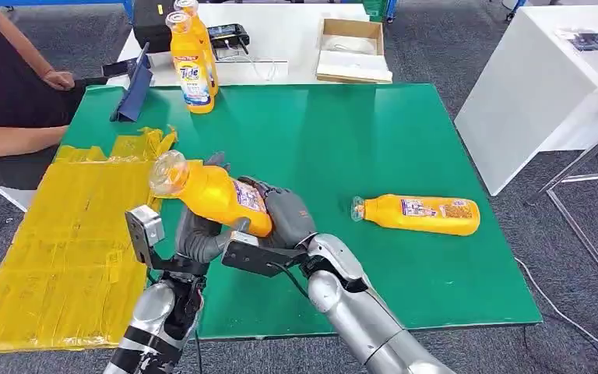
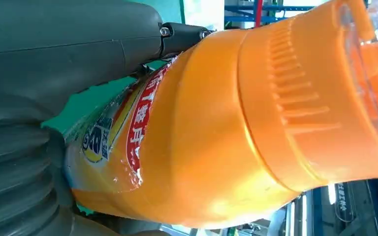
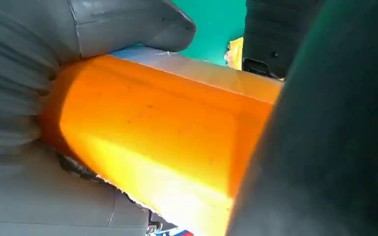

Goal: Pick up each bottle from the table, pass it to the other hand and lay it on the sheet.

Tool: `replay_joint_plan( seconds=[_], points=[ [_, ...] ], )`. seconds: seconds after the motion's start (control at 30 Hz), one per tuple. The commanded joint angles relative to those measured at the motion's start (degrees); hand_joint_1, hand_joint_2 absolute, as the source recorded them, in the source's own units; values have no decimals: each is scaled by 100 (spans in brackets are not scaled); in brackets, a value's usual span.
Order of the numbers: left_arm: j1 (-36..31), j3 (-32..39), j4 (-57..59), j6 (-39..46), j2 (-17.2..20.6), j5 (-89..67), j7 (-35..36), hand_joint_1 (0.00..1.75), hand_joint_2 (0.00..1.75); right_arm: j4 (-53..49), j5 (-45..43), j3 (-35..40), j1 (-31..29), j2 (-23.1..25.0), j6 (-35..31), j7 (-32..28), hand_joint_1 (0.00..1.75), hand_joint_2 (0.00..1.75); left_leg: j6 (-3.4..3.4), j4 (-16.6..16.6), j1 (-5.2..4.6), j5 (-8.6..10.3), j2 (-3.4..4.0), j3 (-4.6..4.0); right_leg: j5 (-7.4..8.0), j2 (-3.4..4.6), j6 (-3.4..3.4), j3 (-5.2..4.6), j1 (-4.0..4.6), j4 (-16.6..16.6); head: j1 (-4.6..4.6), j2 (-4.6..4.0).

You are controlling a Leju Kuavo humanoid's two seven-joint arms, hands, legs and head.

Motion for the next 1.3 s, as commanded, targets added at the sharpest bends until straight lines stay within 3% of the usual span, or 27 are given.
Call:
replay_joint_plan(
  seconds=[0.03, 0.2, 0.23, 0.27, 0.73, 0.93, 0.97, 1.0, 1.17, 1.2, 1.3],
  points=[
    [-778, -321, 348, 26, -174, 22, 4, 0, 175, 483, 31, 849, 138, 130, 165, -136, 175, 175, -4, -5, 4, -3, -37, 18, -13, -12, -5, 23, 0, 0, 0, 0],
    [-810, -361, 220, 305, -220, 54, -43, 0, 175, 514, -107, 902, 75, 153, 217, -125, 175, 175, -4, -2, 2, -7, -50, 24, -21, -16, -6, 28, -4, 7, 2, 0],
    [-810, -361, 220, 305, -220, 54, -43, 117, 175, 514, -107, 902, 75, 153, 217, -125, 175, 175, -4, -3, 3, -4, -44, 18, -16, -16, -5, 23, -1, 3, 0, 0],
    [-810, -361, 220, 305, -220, 54, -43, 175, 175, 514, -107, 902, 75, 153, 217, -125, 175, 175, -3, -1, 5, -2, -34, 9, -10, -13, -4, 14, 2, 2, 2, 0],
    [-791, -316, 176, 476, -227, 226, -89, 175, 175, 540, -162, 981, 102, 111, 161, -73, 175, 175, -4, -4, 3, -4, -43, 19, -15, -15, -5, 24, -3, 2, 2, 0],
    [-622, -295, 0, 688, -217, -51, -332, 175, 175, 307, 19, 662, 397, -276, -292, 9, 175, 175, -3, -7, 6, -3, -48, 20, -14, -23, -3, 28, -1, -6, 2, 0],
    [-572, -273, -59, 746, -191, -185, -408, 175, 175, 130, 225, 528, 513, -366, -594, 14, 0, 175, -2, -9, 3, -2, -56, 23, -16, -29, -3, 31, -3, -6, 0, 0],
    [-515, -257, -90, 795, -148, -316, -503, 175, 175, 61, 147, 484, 516, -560, -294, -37, 0, 175, -2, -10, 2, -4, -60, 29, -20, -29, -3, 37, -5, -6, 0, 0],
    [-500, -232, -94, 788, -151, -329, -515, 175, 175, 18, 162, 447, 534, -606, -266, -50, 0, 175, -1, -6, -4, -6, -50, 25, -18, -19, -3, 29, -10, -1, -2, 0],
    [-402, -159, -188, 1273, -175, -1000, -846, 175, 175, -126, 538, 321, 635, -642, -531, 234, 0, 0, -1, -6, -4, -3, -47, 19, -14, -20, -3, 26, -8, -3, 4, 0],
    [101, 134, -405, 1825, -149, -2020, -1284, 175, 175, -985, 697, -111, 1130, -1175, -452, 178, 0, 0, -1, -10, -3, -4, -27, 14, -7, -3, -1, 20, -8, -10, 2, 0]
  ],
)
